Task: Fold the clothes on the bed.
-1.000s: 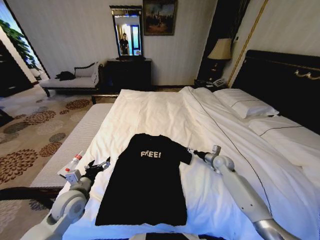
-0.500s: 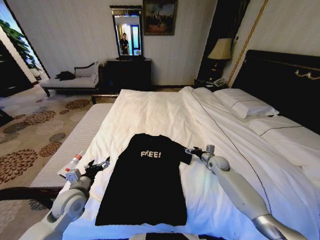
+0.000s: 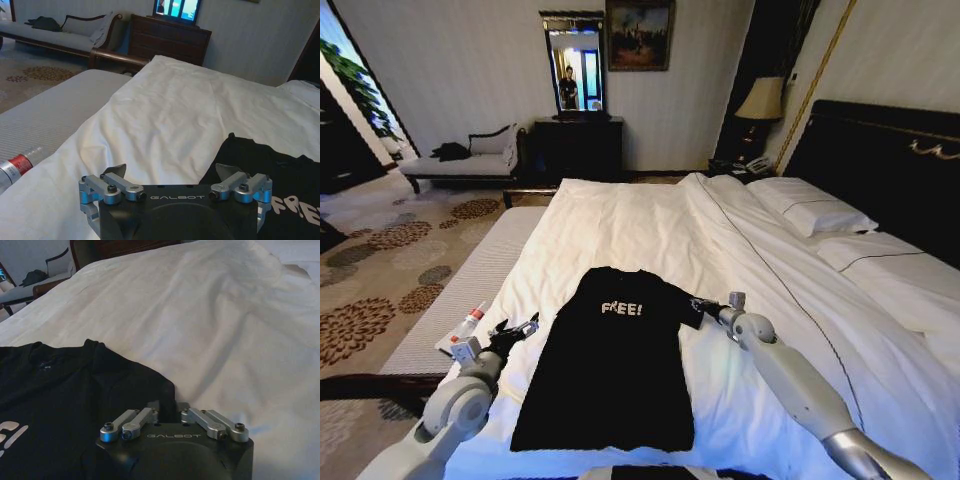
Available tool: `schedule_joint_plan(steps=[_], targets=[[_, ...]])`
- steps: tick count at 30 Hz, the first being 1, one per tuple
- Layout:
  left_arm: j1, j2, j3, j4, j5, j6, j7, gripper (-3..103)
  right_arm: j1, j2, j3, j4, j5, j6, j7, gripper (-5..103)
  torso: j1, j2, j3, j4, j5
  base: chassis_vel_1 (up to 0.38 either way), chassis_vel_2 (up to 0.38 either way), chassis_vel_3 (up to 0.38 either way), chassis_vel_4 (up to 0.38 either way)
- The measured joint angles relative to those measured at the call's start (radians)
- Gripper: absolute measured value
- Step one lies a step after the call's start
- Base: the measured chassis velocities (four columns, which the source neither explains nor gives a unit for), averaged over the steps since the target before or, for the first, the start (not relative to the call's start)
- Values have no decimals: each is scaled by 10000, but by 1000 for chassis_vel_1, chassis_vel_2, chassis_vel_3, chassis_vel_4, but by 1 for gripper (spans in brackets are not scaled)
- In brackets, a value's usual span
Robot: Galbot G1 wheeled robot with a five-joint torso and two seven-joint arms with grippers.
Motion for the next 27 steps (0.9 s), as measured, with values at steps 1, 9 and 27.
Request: schedule_joint_plan(steps=[1,9,27], targets=[[4,-1,-10,-10,0,0,1,100,-14,-8,0,23,-3,-1,1,13,0,0,0,0,0,0,0,0,0],[46,6,-83,-85,-8,5,2,100,-210,-13,-2,176,-178,64,132,0,0,-1,0,0,0,0,0,0,0],[4,58,-71,-159,-28,27,-16,100,-1423,166,605,1578,-258,240,816,0,0,0,0,0,-1,0,0,0,0]])
